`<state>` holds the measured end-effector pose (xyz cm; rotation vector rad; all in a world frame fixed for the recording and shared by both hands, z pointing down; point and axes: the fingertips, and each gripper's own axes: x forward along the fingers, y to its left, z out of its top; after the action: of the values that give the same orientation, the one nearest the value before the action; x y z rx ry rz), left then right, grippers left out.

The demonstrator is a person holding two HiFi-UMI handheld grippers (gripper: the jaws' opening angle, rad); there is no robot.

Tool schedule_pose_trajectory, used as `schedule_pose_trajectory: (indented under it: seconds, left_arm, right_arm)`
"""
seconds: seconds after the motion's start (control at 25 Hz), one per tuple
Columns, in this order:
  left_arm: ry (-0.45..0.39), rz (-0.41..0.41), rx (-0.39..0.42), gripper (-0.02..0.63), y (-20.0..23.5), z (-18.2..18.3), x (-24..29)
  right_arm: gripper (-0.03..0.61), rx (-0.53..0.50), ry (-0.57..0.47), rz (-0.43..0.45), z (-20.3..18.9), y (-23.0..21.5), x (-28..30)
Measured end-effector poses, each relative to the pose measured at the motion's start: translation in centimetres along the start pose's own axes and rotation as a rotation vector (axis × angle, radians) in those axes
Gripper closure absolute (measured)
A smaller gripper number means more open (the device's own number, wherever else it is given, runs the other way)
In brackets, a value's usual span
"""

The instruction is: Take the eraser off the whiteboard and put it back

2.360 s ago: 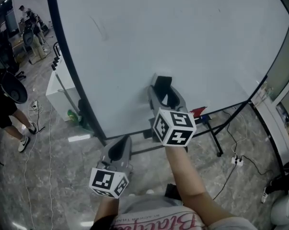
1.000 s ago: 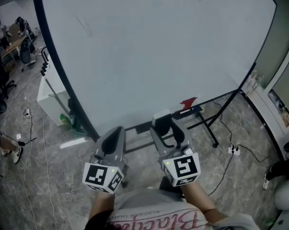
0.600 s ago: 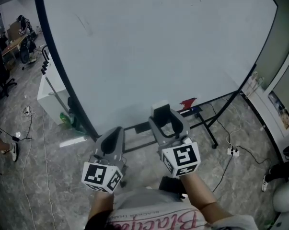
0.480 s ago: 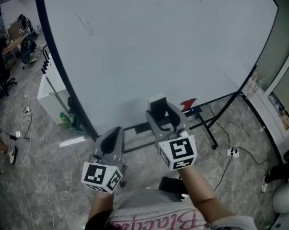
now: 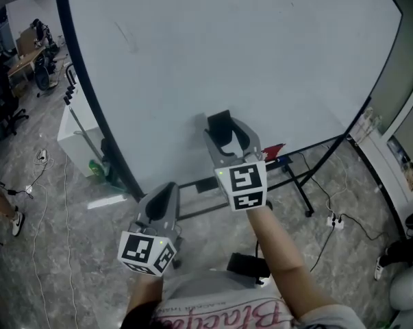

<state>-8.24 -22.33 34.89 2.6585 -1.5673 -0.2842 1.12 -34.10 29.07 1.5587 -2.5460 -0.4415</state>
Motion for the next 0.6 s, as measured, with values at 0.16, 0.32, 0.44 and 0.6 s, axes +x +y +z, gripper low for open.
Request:
schedule_pose_trajectory:
  seconds: [0.16,0.32,0.44,0.6]
  left_arm:
    - [0.007,-0.013,0.003,0.615,-0.2,-0.2,0.3]
    - [0.008,-0.018,0.003,0.615,-0.2,-0.2,0.4]
    - [0.005,-0.018,-0.001,0.615,-0.1,-0.3,0.4]
    - [-0.003,-0.017,-0.014,0.615,0.2,-0.1,0.6]
  right_arm:
    - [0.333,-0.028,0.019,0.003,-0.8,0.0,1.4]
    - [0.333,-0.02,0.037,-0.006,-1.3,-0.4,2.2]
    - [0.331,-0.021,0.039,-0.013,-1.4,-0.5,2.3]
    - [0.328,-0.028,0.028,-0.022,-1.3,-0.5,2.4]
